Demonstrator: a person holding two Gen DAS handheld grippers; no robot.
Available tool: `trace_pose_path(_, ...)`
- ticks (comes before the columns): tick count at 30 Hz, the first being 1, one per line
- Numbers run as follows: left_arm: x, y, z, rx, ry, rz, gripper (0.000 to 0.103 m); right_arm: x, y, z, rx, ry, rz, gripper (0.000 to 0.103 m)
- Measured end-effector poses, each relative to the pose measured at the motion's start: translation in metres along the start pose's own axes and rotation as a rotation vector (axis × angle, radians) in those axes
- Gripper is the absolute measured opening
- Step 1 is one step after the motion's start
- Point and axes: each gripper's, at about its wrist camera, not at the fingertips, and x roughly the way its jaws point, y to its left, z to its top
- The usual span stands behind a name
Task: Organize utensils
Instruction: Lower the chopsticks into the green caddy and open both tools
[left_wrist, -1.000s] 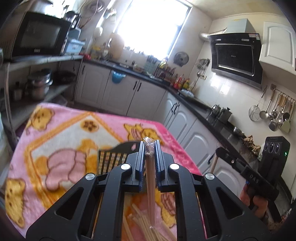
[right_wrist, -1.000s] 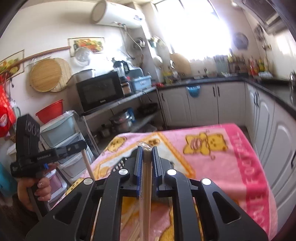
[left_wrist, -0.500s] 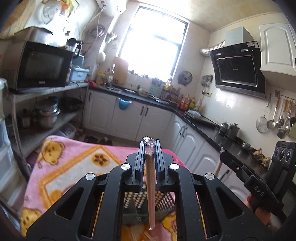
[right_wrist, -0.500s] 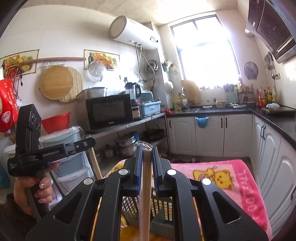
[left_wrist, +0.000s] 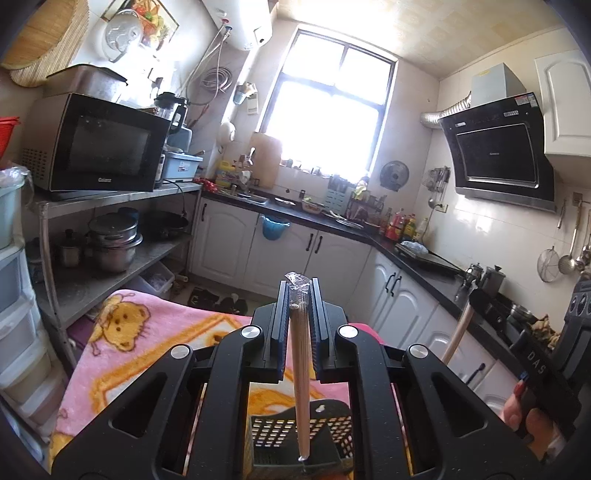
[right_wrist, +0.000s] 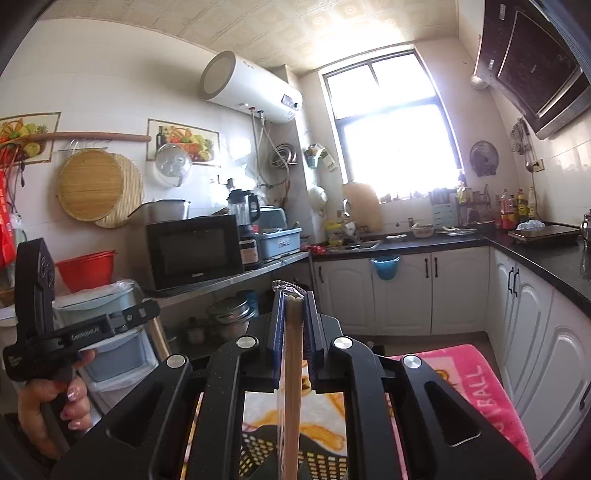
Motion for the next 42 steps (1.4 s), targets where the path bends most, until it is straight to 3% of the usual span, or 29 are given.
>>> trace_pose_path(7, 0.016, 0.007, -0.021, 0.002, 0.007, 0.022, 0.007, 0.008, -0.002, -0.02, -0.036, -0.035, -0.032, 0.01)
trace_pose_path(24, 0.037, 0.014, -0.069, 0.019, 0.051, 0.029, 0.007, 0.02, -0.003, -0.07, -0.056, 0.007, -0.065, 0.011)
trace_pose_path(36, 0.039, 0.02, -0.092, 0.016, 0.141, 0.022, 0.008, 0.006, -0.013, -0.092, -0.028, 0.063, -0.083, 0.02)
trace_pose_path(38, 0.038, 0.021, -0.094, 0.019, 0.152, 0.022, 0.01, 0.003, -0.014, -0.095, -0.03, 0.076, -0.088, 0.023)
trace_pose_path(42, 0.035, 0.021, -0.098, 0.022, 0.164, 0.025, 0.025, -0.003, -0.016, -0.101, -0.028, 0.101, -0.096, 0.025)
